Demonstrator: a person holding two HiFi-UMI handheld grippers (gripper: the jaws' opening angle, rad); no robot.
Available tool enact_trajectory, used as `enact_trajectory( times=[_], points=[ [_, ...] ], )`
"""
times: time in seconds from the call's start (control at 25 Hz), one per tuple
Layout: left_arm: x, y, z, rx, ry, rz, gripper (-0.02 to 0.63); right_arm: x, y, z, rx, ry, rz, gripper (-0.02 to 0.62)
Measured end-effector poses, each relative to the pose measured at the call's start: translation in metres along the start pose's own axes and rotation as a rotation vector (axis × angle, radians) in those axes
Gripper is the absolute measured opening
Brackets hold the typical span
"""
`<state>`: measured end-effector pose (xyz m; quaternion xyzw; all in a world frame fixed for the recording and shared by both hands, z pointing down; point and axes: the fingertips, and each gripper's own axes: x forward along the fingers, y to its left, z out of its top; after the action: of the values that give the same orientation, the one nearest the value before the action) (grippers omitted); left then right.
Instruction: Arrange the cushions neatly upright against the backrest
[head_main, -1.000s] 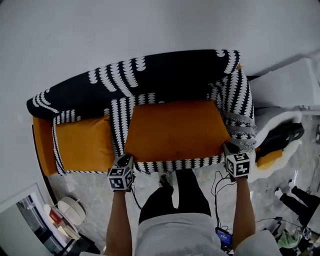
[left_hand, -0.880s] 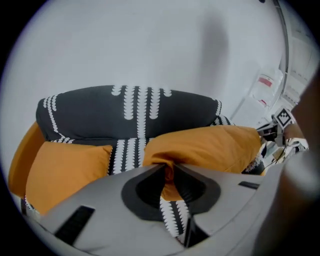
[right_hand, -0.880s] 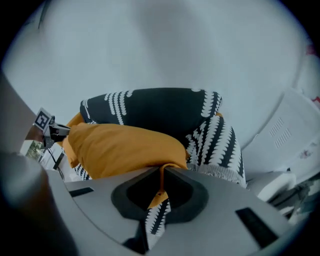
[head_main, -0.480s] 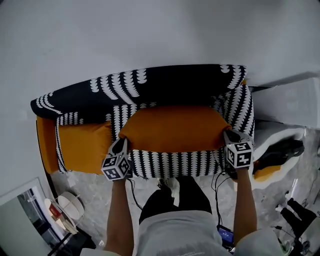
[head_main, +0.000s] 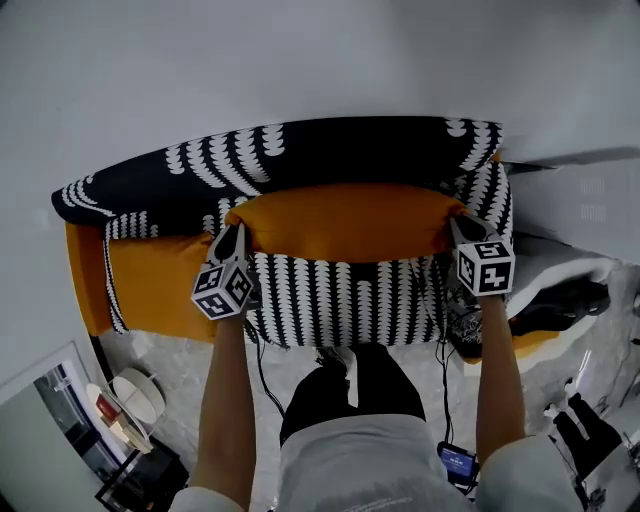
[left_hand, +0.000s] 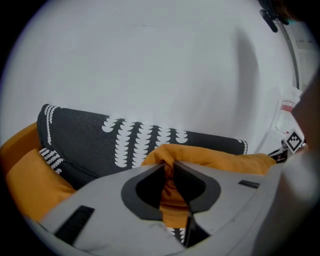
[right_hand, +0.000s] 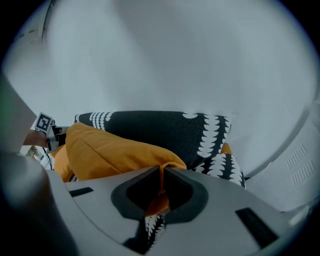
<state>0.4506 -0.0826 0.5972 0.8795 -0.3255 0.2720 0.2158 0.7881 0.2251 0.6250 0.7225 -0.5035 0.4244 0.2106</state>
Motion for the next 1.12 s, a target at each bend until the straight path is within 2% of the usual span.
enact_trajectory(
  times=[0.32, 0.48, 0.6, 0.8, 0.88, 1.0, 1.04, 1.12],
  points=[
    [0.032, 0.009, 0.018, -0.076, -0.062, 0.026, 0.087, 0.032, -0.010, 0.025, -0.005, 0.030, -0.035, 0.029],
    [0.042, 0.003, 0.029, -0.096, -0.053, 0.021, 0.087, 0.036, -0.021, 0.031, 0.016, 0.042, -0.074, 0.031],
    [0.043, 0.005, 0.041, -0.123, -0.067, 0.008, 0.087, 0.038, -0.022, 0.039, 0.019, -0.007, -0.083, 0.031],
    [0.036, 0.012, 0.064, -0.208, -0.162, -0.050, 0.110, 0.024, -0.026, 0.049, 0.003, -0.131, -0.076, 0.031],
    [0.027, 0.015, 0.071, -0.213, -0.193, -0.067, 0.130, 0.015, -0.028, 0.053, -0.006, -0.162, -0.076, 0.060],
    [0.009, 0.018, 0.074, -0.178, -0.204, -0.081, 0.169, 0.000, -0.031, 0.058, -0.023, -0.200, -0.090, 0.115],
    [0.003, 0.019, 0.072, -0.167, -0.199, -0.083, 0.186, -0.006, -0.034, 0.061, -0.031, -0.223, -0.103, 0.188],
    [-0.010, 0.019, 0.066, -0.144, -0.185, -0.087, 0.190, -0.022, -0.040, 0.068, -0.048, -0.268, -0.142, 0.225]
  ],
)
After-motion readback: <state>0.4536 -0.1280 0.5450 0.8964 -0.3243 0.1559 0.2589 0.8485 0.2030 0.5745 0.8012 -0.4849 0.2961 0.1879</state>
